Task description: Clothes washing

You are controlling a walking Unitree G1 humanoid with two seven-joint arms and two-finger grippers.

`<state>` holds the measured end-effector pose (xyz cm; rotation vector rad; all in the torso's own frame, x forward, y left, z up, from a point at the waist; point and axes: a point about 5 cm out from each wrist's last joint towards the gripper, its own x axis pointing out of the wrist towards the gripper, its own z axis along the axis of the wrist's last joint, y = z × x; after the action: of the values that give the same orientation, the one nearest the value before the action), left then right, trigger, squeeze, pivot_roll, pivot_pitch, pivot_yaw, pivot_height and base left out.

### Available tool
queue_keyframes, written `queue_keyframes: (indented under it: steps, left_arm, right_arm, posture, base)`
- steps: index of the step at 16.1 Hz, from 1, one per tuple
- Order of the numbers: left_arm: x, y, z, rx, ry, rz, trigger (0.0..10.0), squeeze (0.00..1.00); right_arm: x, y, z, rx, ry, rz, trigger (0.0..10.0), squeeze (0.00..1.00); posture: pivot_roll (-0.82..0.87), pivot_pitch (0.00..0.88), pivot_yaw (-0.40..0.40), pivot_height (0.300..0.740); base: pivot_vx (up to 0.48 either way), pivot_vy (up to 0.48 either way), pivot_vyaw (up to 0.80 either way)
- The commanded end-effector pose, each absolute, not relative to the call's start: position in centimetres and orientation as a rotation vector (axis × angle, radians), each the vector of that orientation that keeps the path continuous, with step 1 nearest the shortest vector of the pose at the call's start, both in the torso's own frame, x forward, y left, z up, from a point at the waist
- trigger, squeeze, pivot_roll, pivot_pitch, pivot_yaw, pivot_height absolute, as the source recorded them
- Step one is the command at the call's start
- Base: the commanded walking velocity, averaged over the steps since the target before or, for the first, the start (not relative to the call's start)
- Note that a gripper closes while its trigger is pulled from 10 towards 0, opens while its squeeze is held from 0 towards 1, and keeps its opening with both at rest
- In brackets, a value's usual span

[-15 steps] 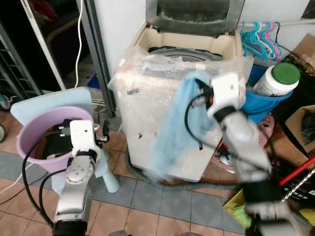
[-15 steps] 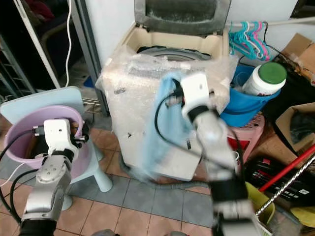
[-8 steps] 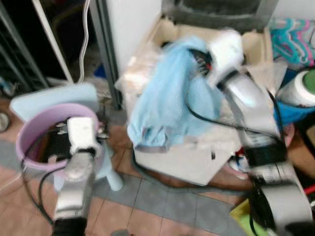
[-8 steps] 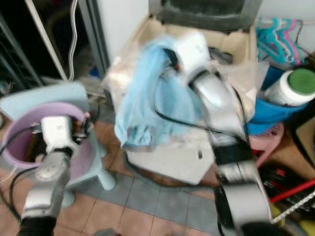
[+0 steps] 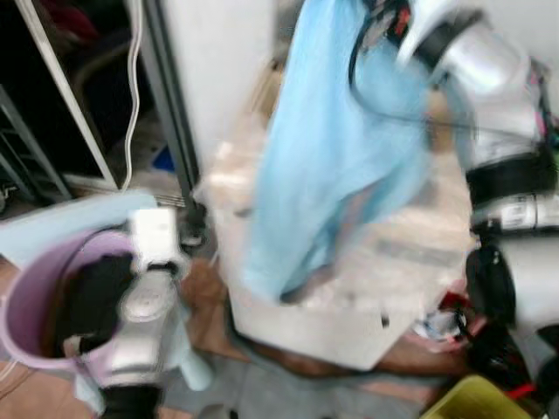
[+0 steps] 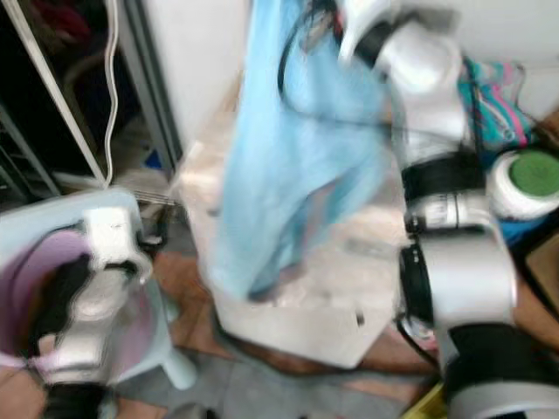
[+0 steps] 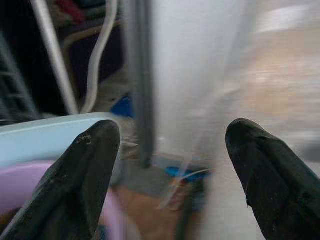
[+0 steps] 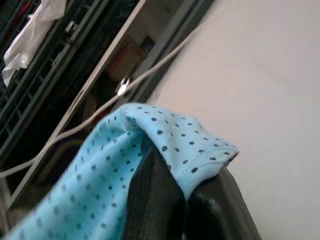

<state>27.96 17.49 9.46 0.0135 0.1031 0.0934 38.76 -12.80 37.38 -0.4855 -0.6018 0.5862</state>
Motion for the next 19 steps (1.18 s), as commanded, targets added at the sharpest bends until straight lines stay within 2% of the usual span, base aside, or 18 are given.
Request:
queue_keyframes:
  steps: [1,3,5,6,8,9,10,13,14,16,17,19]
  left_arm:
    - [28.2,16.8,9.7,0.005,0.095,0.080,10.0,0.00]
    - [28.5,16.3,9.8,0.004,0.090,0.077,10.0,0.00]
    - [28.3,16.5,9.8,-0.002,0.087,0.101,10.0,0.00]
    - [28.1,16.8,9.7,-0.009,0.093,0.134,10.0,0.00]
    - [28.1,16.8,9.6,-0.006,0.096,0.141,10.0,0.00]
    - [28.1,16.9,9.6,0.003,0.103,0.152,10.0,0.00]
    - [28.2,16.6,9.6,-0.006,0.107,0.132,10.0,0.00]
    - [28.3,16.4,9.5,-0.005,0.109,0.120,10.0,0.00]
    - [28.3,16.3,9.5,-0.004,0.115,0.114,10.0,0.00]
    - [28.3,16.3,9.5,-0.004,0.116,0.113,10.0,0.00]
    - [28.3,16.3,9.5,-0.004,0.116,0.115,10.0,0.00]
    - [28.1,16.5,9.4,-0.005,0.119,0.127,10.0,0.00]
  right_arm:
    - [39.1,-14.2,38.4,-0.479,-0.612,0.513,10.0,0.00]
    - [39.2,-17.5,43.2,-0.355,-0.696,0.159,10.0,0.00]
    - [38.9,-19.4,44.0,-0.336,-0.732,-0.002,10.0,0.00]
    - [39.5,-19.0,42.0,-0.410,-0.689,0.032,10.0,0.00]
    - [40.4,-18.9,38.8,-0.402,-0.594,0.071,10.0,0.00]
    - [41.3,-18.8,35.0,-0.403,-0.478,0.093,10.0,0.00]
    - [41.9,-18.6,29.0,-0.370,-0.267,0.150,10.0,0.00]
    - [41.7,-19.1,25.1,-0.346,-0.114,0.152,10.0,0.00]
    - [41.5,-19.9,23.0,-0.285,-0.002,0.147,10.0,0.00]
    - [41.3,-20.1,22.0,-0.226,0.059,0.154,10.0,0.00]
    - [41.1,-20.2,21.9,-0.150,0.031,0.186,10.0,1.00]
    - [40.3,-19.5,23.7,-0.165,-0.141,0.302,10.0,1.00]
  posture:
    - [-0.05,0.000,0.009,0.740]
    - [-0.04,0.000,-0.004,0.740]
    - [-0.03,0.000,-0.018,0.740]
    - [-0.03,0.000,-0.019,0.740]
    - [-0.03,0.000,-0.020,0.740]
    - [-0.04,0.000,-0.016,0.740]
    - [-0.04,0.000,-0.014,0.740]
    - [-0.05,0.000,-0.008,0.740]
    - [-0.05,0.000,-0.008,0.740]
    - [-0.05,0.000,-0.009,0.740]
    - [-0.04,0.000,-0.014,0.740]
    - [-0.04,0.000,-0.013,0.740]
  base:
    - [0.000,0.000,0.00]
    - [0.000,0.000,0.00]
    - [0.000,0.000,0.00]
    - [0.000,0.000,0.00]
    - [0.000,0.000,0.00]
    - [0.000,0.000,0.00]
    - [0.000,0.000,0.00]
    - [0.000,0.000,0.00]
    - [0.000,0.000,0.00]
    - [0.000,0.000,0.00]
    - [0.000,0.000,0.00]
    - [0.000,0.000,0.00]
